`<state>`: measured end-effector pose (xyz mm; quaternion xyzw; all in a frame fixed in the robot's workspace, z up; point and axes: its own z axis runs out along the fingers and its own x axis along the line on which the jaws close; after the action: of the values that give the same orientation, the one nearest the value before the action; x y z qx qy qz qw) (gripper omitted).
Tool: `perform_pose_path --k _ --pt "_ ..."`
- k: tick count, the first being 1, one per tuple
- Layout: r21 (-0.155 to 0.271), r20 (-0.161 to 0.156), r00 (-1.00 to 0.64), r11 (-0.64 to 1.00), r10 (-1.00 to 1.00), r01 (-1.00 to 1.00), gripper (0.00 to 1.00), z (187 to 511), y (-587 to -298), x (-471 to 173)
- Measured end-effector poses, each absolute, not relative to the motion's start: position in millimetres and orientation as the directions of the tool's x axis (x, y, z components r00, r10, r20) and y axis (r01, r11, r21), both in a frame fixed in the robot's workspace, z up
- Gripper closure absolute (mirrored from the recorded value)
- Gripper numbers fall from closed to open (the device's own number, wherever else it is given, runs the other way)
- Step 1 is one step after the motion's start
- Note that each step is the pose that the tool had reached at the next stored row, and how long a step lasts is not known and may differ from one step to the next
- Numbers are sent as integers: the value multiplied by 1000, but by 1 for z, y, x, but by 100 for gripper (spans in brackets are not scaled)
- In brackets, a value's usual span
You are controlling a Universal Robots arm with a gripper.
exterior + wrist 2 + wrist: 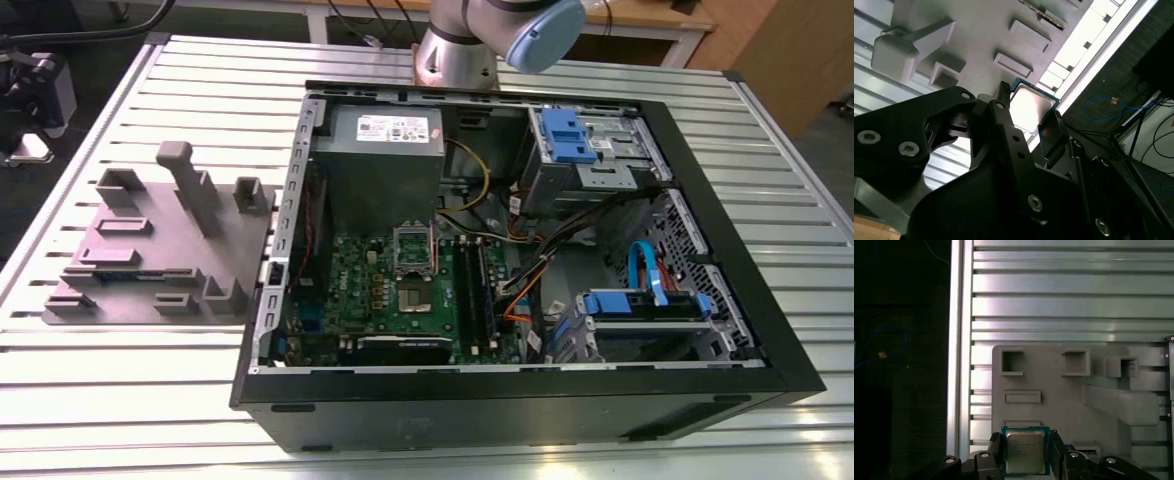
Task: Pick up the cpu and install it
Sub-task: 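Pick up the cpu and move it towards the insertion slot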
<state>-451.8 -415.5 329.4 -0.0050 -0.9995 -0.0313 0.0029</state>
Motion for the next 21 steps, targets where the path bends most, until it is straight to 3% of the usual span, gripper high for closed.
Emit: perform_pose_path --k 21 --pt "57 6 -1000 998 10 10 53 336 -415 -452"
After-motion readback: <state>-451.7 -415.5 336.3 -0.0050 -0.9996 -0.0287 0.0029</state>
